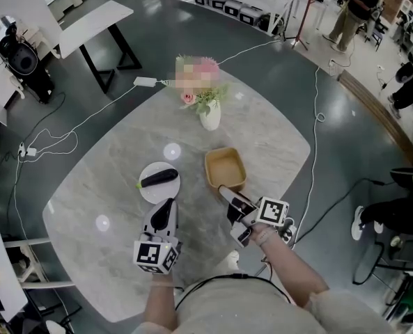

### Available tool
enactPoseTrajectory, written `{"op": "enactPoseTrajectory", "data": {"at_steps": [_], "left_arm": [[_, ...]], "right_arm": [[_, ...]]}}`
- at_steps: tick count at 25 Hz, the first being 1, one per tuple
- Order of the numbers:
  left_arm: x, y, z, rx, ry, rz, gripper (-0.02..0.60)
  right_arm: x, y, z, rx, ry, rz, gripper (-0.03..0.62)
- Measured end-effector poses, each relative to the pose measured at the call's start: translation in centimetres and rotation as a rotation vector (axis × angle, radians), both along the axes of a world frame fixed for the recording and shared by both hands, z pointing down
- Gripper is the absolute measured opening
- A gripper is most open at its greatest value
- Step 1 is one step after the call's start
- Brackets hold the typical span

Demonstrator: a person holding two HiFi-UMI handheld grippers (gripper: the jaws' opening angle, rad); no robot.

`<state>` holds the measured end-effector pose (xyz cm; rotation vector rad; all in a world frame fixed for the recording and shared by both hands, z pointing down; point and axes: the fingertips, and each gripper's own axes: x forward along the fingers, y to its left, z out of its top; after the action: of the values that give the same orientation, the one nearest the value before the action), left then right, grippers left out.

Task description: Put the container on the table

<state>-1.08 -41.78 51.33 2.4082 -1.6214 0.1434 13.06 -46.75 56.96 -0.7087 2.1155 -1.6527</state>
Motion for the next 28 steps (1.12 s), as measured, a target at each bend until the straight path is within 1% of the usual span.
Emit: {"op": "enactPoseTrajectory", "data": {"at_steps": [2, 5, 7, 8, 10, 12, 16, 21, 24, 26, 28], "left_arm": [[-0.1, -0.1, 0.1, 0.000, 0.002, -0.003, 0.015], [-0.2, -0.2, 0.1, 0.000, 0.006, -0.006, 0.015], [-0.2, -0.3, 0.1, 0.000, 0.008, -0.005, 0.015], [-0.1, -0.3, 0.0, 0.001, 0.009, -0.004, 0.015], [-0.1, -0.3, 0.0, 0.002, 0.010, -0.004, 0.015], [-0.1, -0.3, 0.0, 0.002, 0.012, -0.006, 0.015], [-0.1, -0.1, 0.0, 0.003, 0.017, -0.009, 0.015], [-0.3, -0.5, -0.1, 0.007, 0.023, -0.006, 0.015], [-0.3, -0.5, -0.2, 0.007, 0.027, -0.006, 0.015], [-0.2, -0.5, -0.1, 0.005, 0.028, -0.004, 0.015], [-0.2, -0.5, -0.1, 0.002, 0.029, -0.003, 0.015]], "right_arm": [[-0.5, 0.5, -0.5, 0.044, 0.017, -0.062, 0.334], [-1.2, 1.3, -0.3, 0.092, 0.107, -0.155, 0.321], [-1.3, 1.5, 0.2, 0.101, 0.157, -0.184, 0.271], [-1.2, 1.6, 0.4, 0.097, 0.164, -0.185, 0.246], [-0.8, 1.6, 0.7, 0.075, 0.155, -0.170, 0.194], [-0.6, 1.8, 1.1, 0.048, 0.140, -0.157, 0.158], [-0.4, 2.6, 1.9, 0.010, 0.149, -0.166, 0.153], [-1.1, 3.3, 2.8, -0.052, 0.141, -0.189, 0.153], [-0.9, 3.9, 3.9, -0.129, 0.155, -0.180, 0.158], [-0.4, 4.1, 4.8, -0.200, 0.174, -0.154, 0.161], [-0.1, 4.0, 5.5, -0.238, 0.184, -0.128, 0.161]]}}
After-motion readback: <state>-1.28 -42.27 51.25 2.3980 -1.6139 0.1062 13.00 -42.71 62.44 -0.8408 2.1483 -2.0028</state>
